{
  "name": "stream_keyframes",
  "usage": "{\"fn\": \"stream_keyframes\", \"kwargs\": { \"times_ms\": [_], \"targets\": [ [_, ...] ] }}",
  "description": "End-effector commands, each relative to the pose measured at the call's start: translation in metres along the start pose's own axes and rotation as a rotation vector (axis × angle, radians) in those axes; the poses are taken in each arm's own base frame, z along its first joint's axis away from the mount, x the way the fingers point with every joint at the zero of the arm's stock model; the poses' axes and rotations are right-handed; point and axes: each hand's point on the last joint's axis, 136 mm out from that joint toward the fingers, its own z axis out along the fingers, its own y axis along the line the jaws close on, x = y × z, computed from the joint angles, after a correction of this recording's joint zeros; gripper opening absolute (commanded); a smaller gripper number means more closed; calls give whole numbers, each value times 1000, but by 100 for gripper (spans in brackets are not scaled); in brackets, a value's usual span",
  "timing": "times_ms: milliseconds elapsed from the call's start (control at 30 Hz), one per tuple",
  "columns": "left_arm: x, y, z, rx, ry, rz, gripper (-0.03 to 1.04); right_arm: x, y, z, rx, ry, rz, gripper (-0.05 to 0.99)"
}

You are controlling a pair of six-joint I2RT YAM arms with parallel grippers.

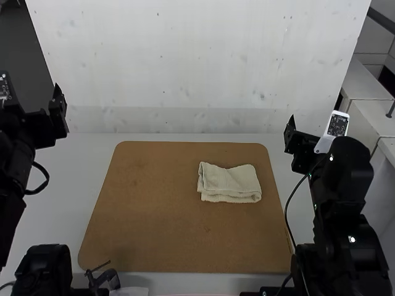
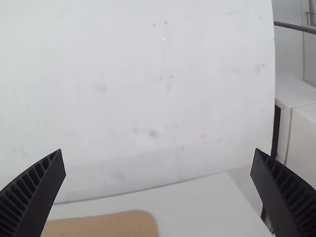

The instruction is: Fold the towel.

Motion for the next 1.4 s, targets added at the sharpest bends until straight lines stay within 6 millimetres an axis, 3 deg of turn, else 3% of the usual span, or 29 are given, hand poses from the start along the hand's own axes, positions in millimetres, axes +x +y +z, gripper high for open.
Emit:
{"fn": "stream_keyframes", "kwargs": {
  "times_ms": [0,267,533,700,933,1367],
  "targets": [
    [2,-17,-5,100,-44,-1,99,-5,3,-1,-22,-23,-4,96],
    [53,-53,5,268,-31,44,99,9,9,2,-59,7,-8,96],
    [116,-69,10,342,87,112,99,32,13,6,-83,63,-10,96],
    [141,-73,10,361,136,117,99,49,14,9,-93,97,-1,96],
    [141,-81,7,411,135,95,99,69,16,12,-106,124,8,96],
    [141,-85,5,436,135,93,99,68,17,13,-113,120,25,96]
  ]
}}
